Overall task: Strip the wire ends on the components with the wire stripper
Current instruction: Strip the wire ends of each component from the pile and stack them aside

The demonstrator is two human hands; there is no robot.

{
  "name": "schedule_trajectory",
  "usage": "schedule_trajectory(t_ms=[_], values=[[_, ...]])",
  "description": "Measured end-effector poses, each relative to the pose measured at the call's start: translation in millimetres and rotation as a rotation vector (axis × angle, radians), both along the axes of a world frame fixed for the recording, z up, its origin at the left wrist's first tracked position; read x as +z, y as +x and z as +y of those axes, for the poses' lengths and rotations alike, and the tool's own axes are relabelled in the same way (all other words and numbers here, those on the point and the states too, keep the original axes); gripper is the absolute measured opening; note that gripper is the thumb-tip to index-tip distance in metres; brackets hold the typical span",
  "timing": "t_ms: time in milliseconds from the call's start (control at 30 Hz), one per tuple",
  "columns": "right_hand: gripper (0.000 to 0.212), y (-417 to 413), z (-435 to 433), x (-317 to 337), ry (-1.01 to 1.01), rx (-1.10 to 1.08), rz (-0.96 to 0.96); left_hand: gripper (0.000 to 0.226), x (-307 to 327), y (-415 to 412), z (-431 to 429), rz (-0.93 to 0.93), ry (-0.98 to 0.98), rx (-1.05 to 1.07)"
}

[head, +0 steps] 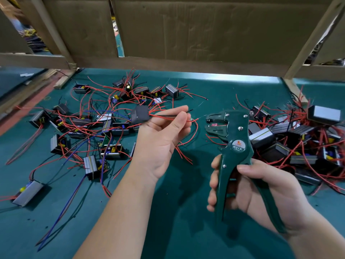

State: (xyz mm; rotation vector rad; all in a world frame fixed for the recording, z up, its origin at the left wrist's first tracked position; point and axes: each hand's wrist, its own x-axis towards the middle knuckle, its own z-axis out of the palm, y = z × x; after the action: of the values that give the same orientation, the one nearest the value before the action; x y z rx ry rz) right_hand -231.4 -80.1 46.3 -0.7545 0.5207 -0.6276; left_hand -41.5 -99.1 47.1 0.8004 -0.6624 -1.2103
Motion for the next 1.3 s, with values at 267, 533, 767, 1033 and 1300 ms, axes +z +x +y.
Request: schedule_trajectory(t_ms=[267,533,767,1033,1300], values=[[0.056,5.2,2.7,1.1,0.005,0.054,-0.019,0.006,-0.6,-2.0,2.1,-0.266,-0.001,0.055],[0.047,5.4,4.9,0.2,-0.023,0.090,-0.010,0.014,-2.1,-2.1,2.2,-0.353,-0.067,0.083],[0.045,3.9,3.2,-1.9,-0.048,0.069,0.017,0.004,-1.4,-4.0,1.0,-0.325,-0.072,0.087],[0.044,3.4,3.0,-2.7,-0.051,0.038,0.051,0.004,-3.6,-5.6,0.4,-0.321,-0.078,0.106],[0.016,15.9,9.0,-4.0,-0.023,-0.189,0.194,0.018,-6.9,-6.3,-2.7,-0.227,-0.011,0.109]])
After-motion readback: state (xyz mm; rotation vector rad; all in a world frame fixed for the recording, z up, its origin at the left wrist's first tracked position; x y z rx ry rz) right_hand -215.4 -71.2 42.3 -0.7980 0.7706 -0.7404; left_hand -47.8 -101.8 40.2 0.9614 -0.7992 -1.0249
